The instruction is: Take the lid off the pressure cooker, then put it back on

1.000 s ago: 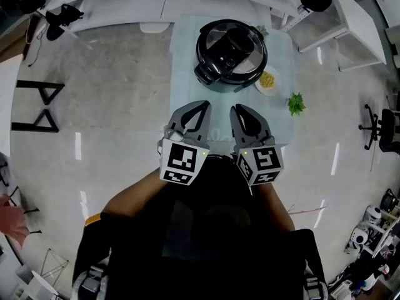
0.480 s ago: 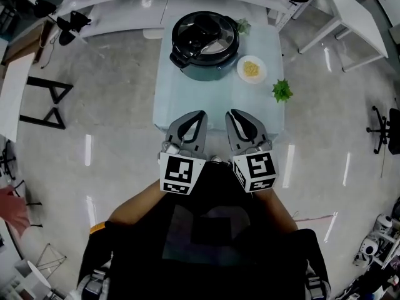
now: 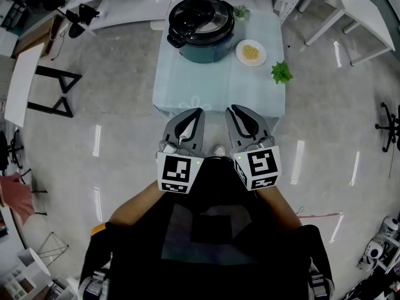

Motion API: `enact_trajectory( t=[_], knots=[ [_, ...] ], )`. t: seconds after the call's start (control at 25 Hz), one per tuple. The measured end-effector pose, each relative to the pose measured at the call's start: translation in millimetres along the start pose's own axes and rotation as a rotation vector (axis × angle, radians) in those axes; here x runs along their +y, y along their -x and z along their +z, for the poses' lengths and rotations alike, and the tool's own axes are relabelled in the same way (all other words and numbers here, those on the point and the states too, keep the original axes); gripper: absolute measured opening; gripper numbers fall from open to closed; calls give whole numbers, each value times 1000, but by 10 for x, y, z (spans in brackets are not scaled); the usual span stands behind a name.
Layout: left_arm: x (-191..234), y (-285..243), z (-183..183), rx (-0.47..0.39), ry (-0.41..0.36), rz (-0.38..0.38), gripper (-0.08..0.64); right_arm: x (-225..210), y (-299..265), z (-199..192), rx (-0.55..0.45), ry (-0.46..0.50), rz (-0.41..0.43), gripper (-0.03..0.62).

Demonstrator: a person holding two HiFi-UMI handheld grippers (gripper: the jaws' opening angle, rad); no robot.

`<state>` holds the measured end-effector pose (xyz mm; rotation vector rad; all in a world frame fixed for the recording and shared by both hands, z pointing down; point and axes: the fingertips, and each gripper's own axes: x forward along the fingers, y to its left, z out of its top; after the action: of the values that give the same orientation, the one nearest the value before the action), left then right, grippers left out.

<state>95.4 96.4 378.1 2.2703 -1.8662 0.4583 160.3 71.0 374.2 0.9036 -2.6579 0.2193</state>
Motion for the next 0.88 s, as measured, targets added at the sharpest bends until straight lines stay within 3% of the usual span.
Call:
enact_trajectory(
  t=[0.52, 0.88],
  knots=[
    [389, 251, 7, -17, -1, -21, 7, 437, -153, 170, -1, 1, -39, 51],
    [539, 212, -7, -31, -4, -60, 8, 496, -297, 208, 13, 3, -81, 51]
  ],
)
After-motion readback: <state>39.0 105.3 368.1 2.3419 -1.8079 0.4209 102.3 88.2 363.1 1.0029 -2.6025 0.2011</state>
